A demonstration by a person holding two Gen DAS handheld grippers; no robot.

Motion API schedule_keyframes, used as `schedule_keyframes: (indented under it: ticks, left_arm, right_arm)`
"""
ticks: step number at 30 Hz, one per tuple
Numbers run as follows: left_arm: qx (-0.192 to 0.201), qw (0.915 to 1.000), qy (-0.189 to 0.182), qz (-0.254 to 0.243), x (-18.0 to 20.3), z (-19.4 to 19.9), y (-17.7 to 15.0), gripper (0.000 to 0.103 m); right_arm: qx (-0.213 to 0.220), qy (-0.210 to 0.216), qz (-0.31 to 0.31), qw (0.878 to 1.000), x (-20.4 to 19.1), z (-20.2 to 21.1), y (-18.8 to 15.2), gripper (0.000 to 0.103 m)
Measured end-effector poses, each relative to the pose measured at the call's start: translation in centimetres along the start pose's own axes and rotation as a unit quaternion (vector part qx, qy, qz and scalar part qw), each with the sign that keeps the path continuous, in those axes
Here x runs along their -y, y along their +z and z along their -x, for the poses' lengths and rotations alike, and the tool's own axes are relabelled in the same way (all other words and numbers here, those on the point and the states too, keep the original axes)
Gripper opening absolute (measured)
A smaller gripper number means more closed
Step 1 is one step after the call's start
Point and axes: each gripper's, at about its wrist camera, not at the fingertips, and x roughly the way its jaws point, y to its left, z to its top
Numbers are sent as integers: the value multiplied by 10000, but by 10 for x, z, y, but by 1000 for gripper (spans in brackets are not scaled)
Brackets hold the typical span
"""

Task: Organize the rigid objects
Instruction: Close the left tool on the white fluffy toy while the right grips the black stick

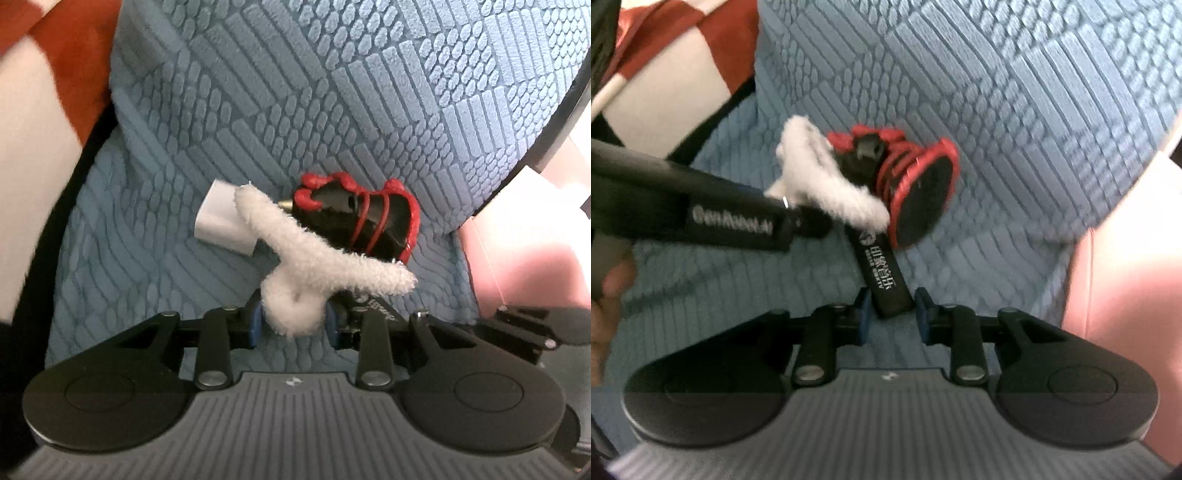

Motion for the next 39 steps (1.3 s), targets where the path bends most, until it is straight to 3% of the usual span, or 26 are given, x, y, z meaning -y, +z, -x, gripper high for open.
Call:
schedule_keyframes:
  ticks: [12, 20, 39]
  left_arm:
    - [117, 9986, -290, 419, -3, 25, -38, 38]
    - [164, 9988, -321, 342, -2, 46, -53, 38]
    - [-49, 9987, -433, 247, 3, 77, -77, 38]
  right_arm:
    - [-75, -484, -73, 9988, -11, 37, -27, 28]
    - [-258, -792, -88, 9965, -13, 48, -48, 27]
    - [53, -571, -493, 9971, -28, 88, -84, 26]
